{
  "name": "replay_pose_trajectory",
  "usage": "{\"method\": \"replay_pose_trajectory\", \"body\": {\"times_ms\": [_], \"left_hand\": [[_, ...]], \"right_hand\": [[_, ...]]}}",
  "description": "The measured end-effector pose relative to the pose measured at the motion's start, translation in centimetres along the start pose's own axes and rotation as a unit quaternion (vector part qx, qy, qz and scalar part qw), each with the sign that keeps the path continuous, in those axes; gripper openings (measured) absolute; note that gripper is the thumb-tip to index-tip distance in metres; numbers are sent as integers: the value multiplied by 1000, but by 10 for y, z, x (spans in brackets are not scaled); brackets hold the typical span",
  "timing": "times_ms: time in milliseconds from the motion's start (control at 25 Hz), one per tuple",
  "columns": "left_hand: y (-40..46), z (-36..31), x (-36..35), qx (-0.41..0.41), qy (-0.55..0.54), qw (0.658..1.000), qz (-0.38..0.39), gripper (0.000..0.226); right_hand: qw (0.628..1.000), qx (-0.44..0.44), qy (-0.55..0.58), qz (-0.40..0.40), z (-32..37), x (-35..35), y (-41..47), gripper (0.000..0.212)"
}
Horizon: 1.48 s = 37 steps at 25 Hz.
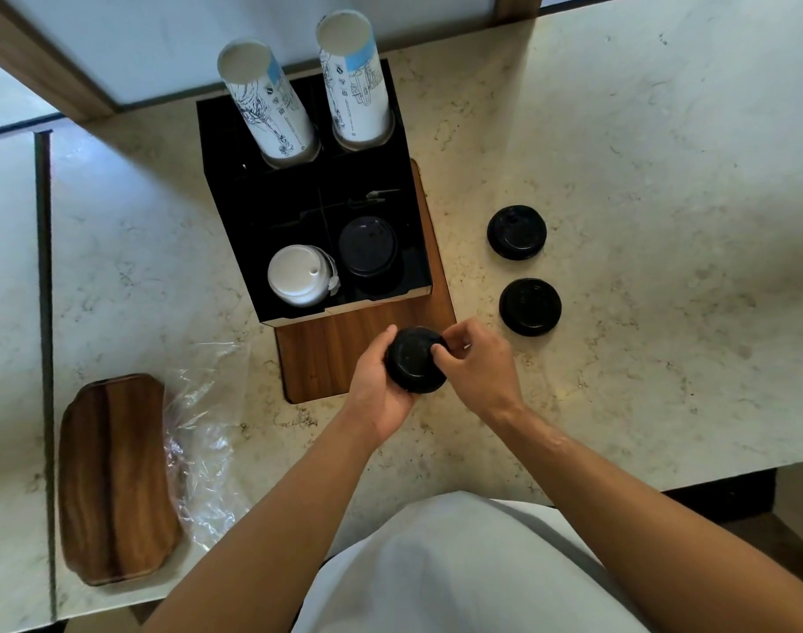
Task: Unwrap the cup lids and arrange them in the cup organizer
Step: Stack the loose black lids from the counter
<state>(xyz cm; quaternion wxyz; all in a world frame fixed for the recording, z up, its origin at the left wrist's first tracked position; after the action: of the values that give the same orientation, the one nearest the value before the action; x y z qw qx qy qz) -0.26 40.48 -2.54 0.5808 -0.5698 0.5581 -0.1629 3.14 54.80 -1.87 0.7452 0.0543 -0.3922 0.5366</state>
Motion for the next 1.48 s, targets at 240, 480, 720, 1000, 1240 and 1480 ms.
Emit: {"method": "replay_pose_trajectory", "body": {"times_ms": [240,480,720,1000,1240,1480], "left_hand": [[9,0,-1,-20,46,999,-19,26],[20,-2,-5,-9,47,999,-24,23],[26,-1,-17,16,21,999,-19,33],[29,-2,-22,16,5,1000,-3,38],[32,3,-31,35,26,998,43,46],[38,6,-40,37,28,998,47,60]], "right_hand": [[999,-16,25,23,-9,0,5,14],[997,-15,-16,-68,-32,48,52,10],[984,-31,-175,0,-67,95,107,43],[979,20,-205,6,-70,101,116,24],[997,4,-58,-44,-21,70,61,11],[993,-36,-114,-17,-10,39,29,20]]}}
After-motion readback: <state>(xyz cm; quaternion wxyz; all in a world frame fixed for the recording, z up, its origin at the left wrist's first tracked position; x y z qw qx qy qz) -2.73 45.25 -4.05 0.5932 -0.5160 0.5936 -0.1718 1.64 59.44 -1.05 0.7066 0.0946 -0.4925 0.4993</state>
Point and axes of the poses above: each hand's wrist, its own y-axis towards the middle knuckle, its own x-axis out of the back of the hand, z = x × y, the point moved 2 cm from there along y, towards the middle knuckle, and after that the axes turned 6 degrees about -y, right-handed, at the moved point
